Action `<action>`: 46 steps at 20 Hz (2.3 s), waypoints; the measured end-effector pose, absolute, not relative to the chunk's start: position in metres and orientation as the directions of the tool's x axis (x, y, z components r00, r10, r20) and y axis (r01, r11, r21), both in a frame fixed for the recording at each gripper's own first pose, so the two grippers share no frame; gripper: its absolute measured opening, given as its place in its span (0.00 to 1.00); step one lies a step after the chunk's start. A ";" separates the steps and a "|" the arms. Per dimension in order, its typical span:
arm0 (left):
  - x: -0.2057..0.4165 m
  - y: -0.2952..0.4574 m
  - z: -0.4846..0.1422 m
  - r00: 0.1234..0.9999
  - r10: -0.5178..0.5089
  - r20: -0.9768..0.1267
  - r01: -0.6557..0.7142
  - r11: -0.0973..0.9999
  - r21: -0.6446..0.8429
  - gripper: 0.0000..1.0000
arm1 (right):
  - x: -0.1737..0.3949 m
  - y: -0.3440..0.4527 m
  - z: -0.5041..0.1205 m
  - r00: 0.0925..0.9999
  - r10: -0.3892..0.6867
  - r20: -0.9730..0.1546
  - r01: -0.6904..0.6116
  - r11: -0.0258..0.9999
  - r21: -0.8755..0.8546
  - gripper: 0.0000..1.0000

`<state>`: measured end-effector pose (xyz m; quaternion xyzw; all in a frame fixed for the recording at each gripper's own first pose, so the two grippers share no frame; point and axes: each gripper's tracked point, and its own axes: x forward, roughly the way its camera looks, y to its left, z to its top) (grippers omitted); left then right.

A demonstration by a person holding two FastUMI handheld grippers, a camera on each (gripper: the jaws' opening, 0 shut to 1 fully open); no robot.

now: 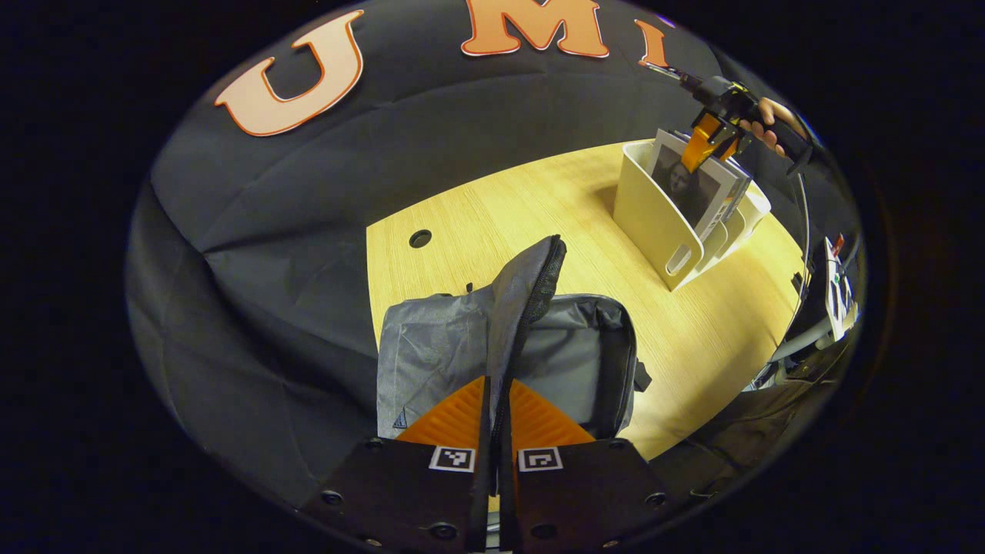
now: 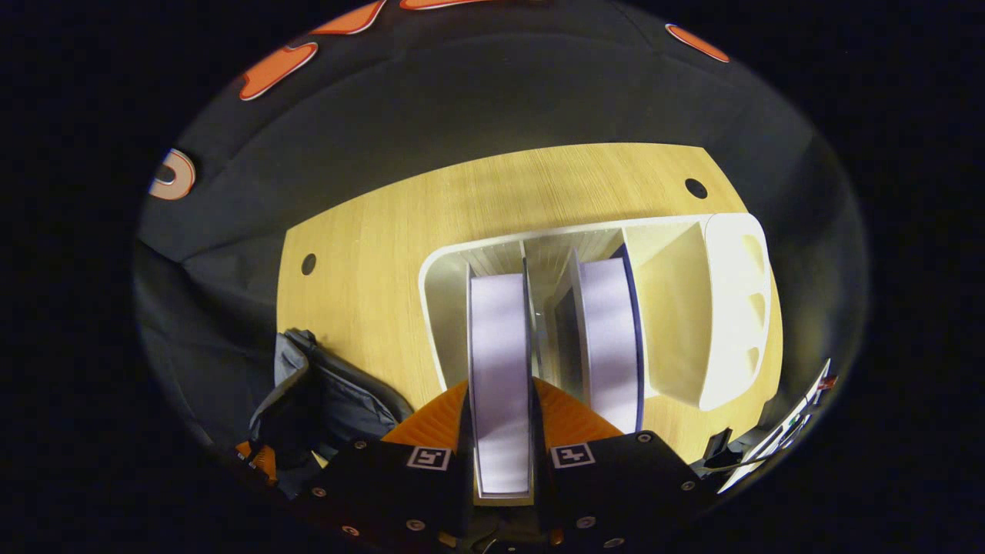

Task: Open the schoolbag, grab two books from the bookshelf and put them into the schoolbag.

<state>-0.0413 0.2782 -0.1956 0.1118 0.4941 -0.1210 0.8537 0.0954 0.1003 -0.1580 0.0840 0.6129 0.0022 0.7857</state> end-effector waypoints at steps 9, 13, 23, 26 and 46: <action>-0.045 0.276 -0.195 0.475 -0.088 -0.876 0.318 0.945 0.077 0.06 | 0.077 0.079 -0.075 0.359 0.219 -0.907 0.079 0.961 0.263 0.30; -0.046 0.274 -0.194 0.478 -0.089 -0.874 0.316 0.946 0.077 0.06 | 0.056 0.078 -0.040 0.407 0.290 -0.866 0.041 0.941 0.335 0.30; -0.051 0.274 -0.188 0.502 -0.085 -0.861 0.283 0.956 0.071 0.06 | 0.018 0.089 -0.019 0.439 0.443 -0.782 -0.042 0.879 0.475 0.29; -0.052 0.276 -0.186 0.518 -0.080 -0.851 0.252 0.966 0.063 0.06 | -0.005 0.112 -0.025 0.415 0.497 -0.762 -0.066 0.852 0.520 0.29; -0.055 0.227 -0.177 0.540 -0.110 -0.834 0.233 0.972 0.023 0.05 | -0.055 0.253 -0.142 0.260 0.735 -0.626 -0.013 0.651 0.759 0.29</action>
